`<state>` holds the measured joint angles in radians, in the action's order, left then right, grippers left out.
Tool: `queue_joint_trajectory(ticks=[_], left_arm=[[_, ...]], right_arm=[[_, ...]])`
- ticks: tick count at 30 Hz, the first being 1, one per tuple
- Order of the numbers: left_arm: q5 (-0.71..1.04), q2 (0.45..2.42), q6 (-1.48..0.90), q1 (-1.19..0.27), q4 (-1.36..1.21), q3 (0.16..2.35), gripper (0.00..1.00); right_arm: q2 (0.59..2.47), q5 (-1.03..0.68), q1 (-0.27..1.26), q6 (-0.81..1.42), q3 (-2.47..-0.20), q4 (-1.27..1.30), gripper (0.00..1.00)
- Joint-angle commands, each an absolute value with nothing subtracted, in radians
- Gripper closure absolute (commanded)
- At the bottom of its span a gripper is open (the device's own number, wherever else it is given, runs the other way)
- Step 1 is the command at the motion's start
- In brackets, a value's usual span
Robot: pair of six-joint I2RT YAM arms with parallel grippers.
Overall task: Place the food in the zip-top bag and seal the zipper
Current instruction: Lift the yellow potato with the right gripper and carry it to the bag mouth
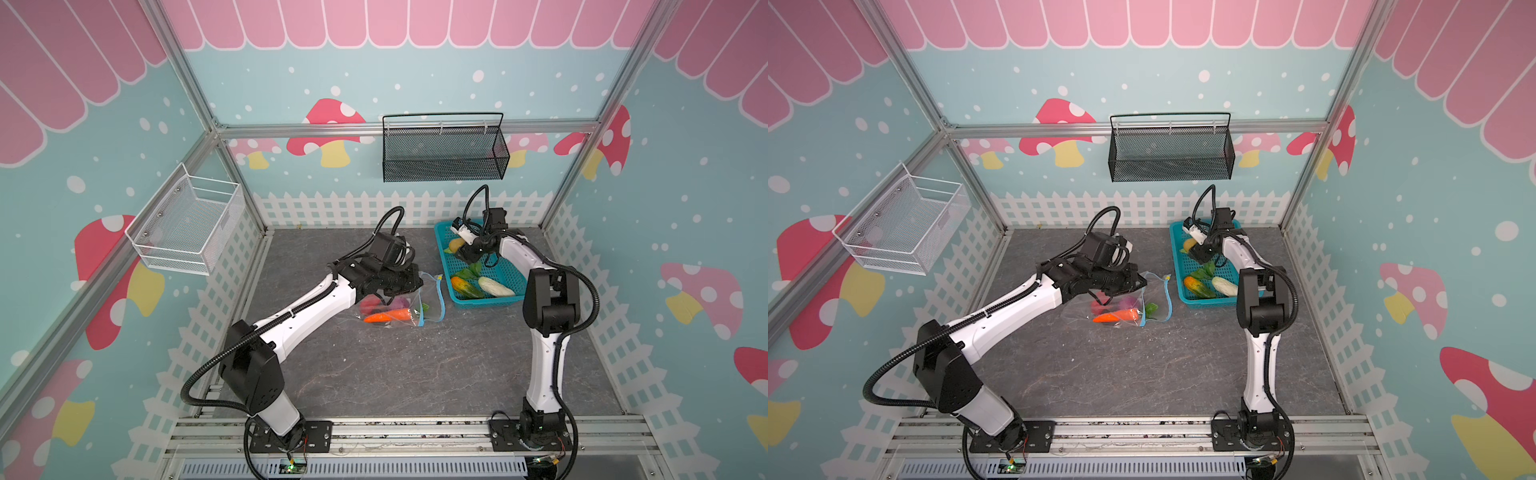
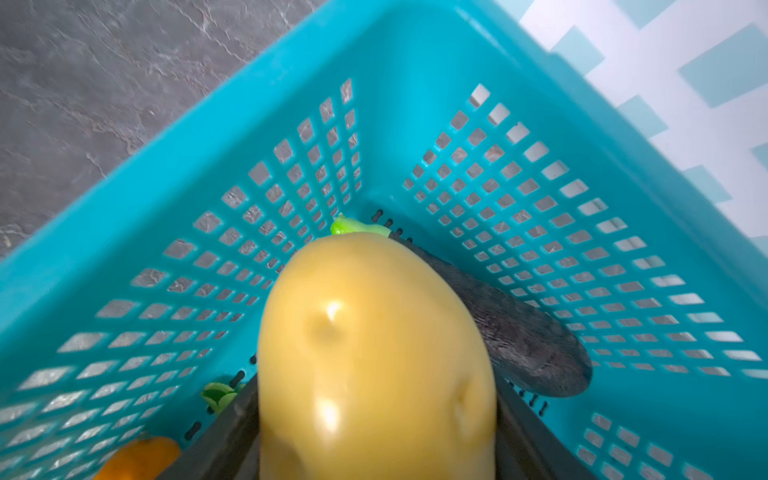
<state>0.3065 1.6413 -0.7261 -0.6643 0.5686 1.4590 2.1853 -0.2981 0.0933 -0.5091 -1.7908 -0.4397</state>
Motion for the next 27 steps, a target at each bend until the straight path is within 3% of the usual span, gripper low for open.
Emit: queue_joint_trajectory(ticks=[1,14,27], left_arm=[[0.285,1.627,-0.724,-0.667,0.577,1.463,1.0],[0.284,1.623,-0.716,-0.667,0.573,1.457,1.0],[0.297,1.621,-0.709,-0.657,0.573,1.466,1.0]], right_arm=[[2.123,-0.34,0.098,-0.47,-1.741,-0.374,0.49],[1.994,-0.389,0.098,-0.364,-1.586,-0.244,0.5],[1.719,-0.36,0.115,-0.255,-1.33,-0.214,0.5]])
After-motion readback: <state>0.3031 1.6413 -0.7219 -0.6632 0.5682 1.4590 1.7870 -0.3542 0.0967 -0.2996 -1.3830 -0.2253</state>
